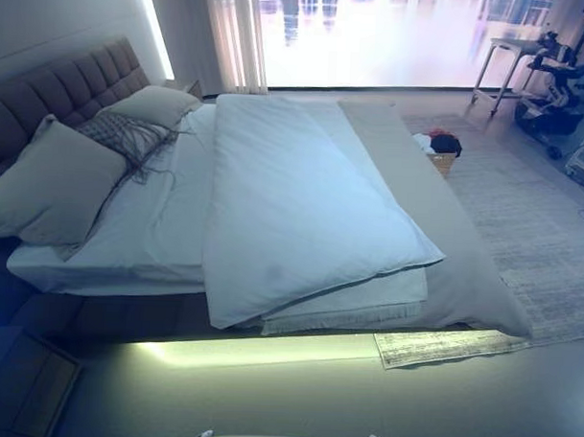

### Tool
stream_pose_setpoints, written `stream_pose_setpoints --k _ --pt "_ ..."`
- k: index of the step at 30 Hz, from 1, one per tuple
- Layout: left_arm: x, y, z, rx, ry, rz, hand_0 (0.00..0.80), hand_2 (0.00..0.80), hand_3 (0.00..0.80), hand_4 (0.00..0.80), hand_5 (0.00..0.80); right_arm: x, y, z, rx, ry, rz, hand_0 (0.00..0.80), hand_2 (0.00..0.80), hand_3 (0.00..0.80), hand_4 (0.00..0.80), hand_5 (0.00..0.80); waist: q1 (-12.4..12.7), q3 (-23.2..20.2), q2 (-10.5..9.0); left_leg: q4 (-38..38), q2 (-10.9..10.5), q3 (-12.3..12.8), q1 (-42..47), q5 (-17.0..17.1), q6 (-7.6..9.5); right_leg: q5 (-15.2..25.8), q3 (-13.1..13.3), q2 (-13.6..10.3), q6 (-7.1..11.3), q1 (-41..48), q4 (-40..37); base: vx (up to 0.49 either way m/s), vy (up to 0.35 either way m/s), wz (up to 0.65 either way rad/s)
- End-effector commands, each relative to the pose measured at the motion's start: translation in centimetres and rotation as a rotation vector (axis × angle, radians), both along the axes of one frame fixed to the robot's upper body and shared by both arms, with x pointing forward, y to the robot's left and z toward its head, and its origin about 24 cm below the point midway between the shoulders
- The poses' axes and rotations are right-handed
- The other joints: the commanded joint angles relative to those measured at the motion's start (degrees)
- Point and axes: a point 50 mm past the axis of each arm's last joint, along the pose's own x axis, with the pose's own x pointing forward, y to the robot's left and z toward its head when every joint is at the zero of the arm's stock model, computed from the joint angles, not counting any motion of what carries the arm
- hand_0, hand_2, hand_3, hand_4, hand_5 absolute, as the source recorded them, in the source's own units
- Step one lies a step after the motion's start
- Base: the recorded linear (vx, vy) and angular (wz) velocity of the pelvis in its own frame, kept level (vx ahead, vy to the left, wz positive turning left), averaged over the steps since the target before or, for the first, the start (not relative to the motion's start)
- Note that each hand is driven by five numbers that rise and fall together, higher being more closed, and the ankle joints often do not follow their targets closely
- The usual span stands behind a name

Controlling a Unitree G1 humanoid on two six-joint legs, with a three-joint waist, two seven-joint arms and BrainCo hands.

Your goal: Make the bed neatly

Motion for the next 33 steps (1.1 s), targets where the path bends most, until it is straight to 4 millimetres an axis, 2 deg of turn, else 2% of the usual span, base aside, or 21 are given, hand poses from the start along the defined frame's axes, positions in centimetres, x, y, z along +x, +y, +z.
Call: stream_pose_setpoints --k 1,7,18,22,26,29,33 --pt "1.5 -1.4 -0.1 -0.032 0.014 -0.056 0.000 0.000 0.000 0.000 0.000 4.5 0.0 0.6 -0.059 -0.111 0.046 0.000 0.000 0.000 0.000 0.000 -0.1 1.2 -1.47 0.3 -1.9 0.8 -2.0 -1.6 2.02 -2.7 0.5 -1.9 3.62 1.9 0.1 0.000 0.000 0.00" --pt "2.1 -1.7 -0.1 -0.068 -0.007 -0.059 0.000 0.000 0.000 0.000 0.000 5.6 0.7 0.8 -0.056 -0.183 0.082 0.000 0.000 0.000 0.000 0.000 -0.4 1.5 -1.47 0.3 -2.0 1.0 -2.2 -1.8 2.03 -2.7 0.2 -2.2 3.81 1.6 0.1 0.000 0.000 0.00" --pt "1.2 -1.5 -0.2 -0.018 0.053 -0.068 0.000 0.000 0.000 0.000 0.000 4.5 1.6 0.3 0.009 -0.079 0.101 0.000 0.000 0.000 0.000 0.000 -0.1 1.1 -1.76 0.3 -2.1 0.9 -1.0 -2.2 2.24 -3.0 -0.2 -2.2 3.47 2.8 0.1 0.020 -0.008 0.00" --pt "0.5 -1.3 -0.2 -0.014 0.091 -0.080 0.000 0.000 0.000 0.000 0.000 4.1 1.3 0.2 -0.027 -0.065 0.109 0.000 0.000 0.000 0.000 0.000 -0.5 1.0 -1.77 0.3 -2.0 1.4 -0.8 -2.2 2.21 -3.0 0.1 -2.1 3.44 2.8 0.1 0.044 -0.035 0.00" --pt "0.7 -1.1 -0.2 -0.006 0.099 -0.110 0.000 0.000 0.000 0.000 0.000 4.5 1.5 0.3 0.006 -0.062 0.116 0.000 0.000 0.000 0.000 0.000 -0.9 1.7 -1.86 0.7 -1.8 1.8 -0.8 -2.1 2.30 -2.9 0.7 -1.7 3.14 2.6 0.4 0.035 -0.070 -0.01" --pt "0.8 -0.9 -0.1 0.014 0.109 -0.103 0.000 0.000 0.000 0.000 0.000 4.9 1.5 0.3 -0.008 -0.066 0.139 0.000 0.000 0.000 0.000 0.000 -1.2 2.3 -2.23 3.1 -1.2 2.0 -1.3 -2.6 2.27 -3.3 1.2 -1.4 2.56 2.1 1.4 0.020 -0.114 -0.05" --pt "1.0 -0.7 -0.1 0.029 0.113 -0.093 0.000 0.000 0.000 0.000 0.000 5.8 1.2 0.6 -0.036 -0.087 0.150 0.000 0.000 0.000 0.000 0.000 -1.5 3.9 -3.89 13.6 -0.2 1.1 -4.8 -4.0 1.90 -4.0 2.3 -1.1 0.94 1.1 4.3 0.041 -0.154 -0.13"
